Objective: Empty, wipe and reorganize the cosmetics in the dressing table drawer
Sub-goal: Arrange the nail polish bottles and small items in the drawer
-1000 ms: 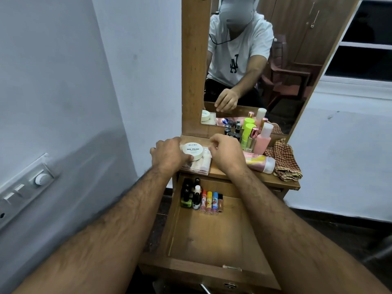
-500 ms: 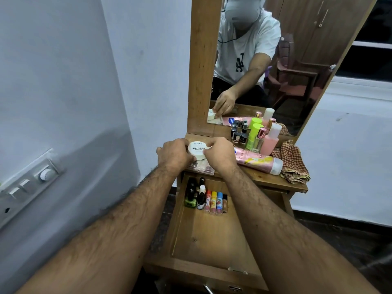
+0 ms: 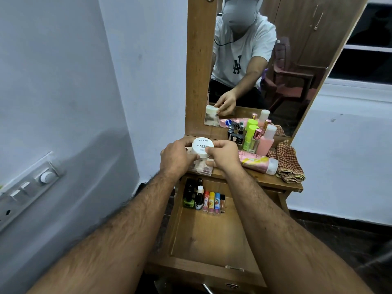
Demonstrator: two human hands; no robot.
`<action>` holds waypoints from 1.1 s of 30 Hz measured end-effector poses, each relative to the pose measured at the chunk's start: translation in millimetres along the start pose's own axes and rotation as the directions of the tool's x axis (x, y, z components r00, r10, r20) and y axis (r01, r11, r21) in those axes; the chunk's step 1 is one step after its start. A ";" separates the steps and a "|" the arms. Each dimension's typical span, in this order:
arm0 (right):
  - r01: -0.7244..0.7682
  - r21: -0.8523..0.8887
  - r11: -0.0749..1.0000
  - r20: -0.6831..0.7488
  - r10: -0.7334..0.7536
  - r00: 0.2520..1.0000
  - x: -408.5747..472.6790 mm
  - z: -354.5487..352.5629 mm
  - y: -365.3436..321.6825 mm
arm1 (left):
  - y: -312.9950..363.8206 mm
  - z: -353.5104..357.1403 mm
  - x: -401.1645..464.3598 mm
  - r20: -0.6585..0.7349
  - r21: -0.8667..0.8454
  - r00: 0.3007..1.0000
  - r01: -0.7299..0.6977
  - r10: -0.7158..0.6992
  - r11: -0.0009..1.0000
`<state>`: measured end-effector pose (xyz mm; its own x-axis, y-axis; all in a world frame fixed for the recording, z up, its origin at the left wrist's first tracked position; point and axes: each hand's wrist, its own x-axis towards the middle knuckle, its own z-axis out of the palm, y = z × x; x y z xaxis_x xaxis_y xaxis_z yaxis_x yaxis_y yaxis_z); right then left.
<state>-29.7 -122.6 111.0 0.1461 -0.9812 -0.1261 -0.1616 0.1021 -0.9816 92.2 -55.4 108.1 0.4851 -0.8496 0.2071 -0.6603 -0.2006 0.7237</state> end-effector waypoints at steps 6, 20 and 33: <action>-0.031 0.110 0.993 0.003 0.031 1.000 -0.8 -8.9 -1.8 | -0.2 1.3 0.4 0.025 0.028 1.000 0.000 -0.001 1.000; -0.027 0.111 0.993 -0.093 0.038 0.995 -1.4 -9.8 13.6 | -22.9 -12.0 5.6 0.027 0.103 0.886 0.459 -0.463 0.883; 0.003 0.140 0.990 -0.081 0.008 0.997 -9.0 -7.4 14.9 | -19.1 -14.7 6.4 0.089 -0.101 0.860 0.509 -0.502 0.855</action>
<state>-40.6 -113.5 98.6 0.0650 -0.9904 -0.1221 -0.0228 0.1209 -0.9924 116.3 -49.9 105.3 0.6976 -0.6738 -0.2435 -0.2599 -0.5548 0.7904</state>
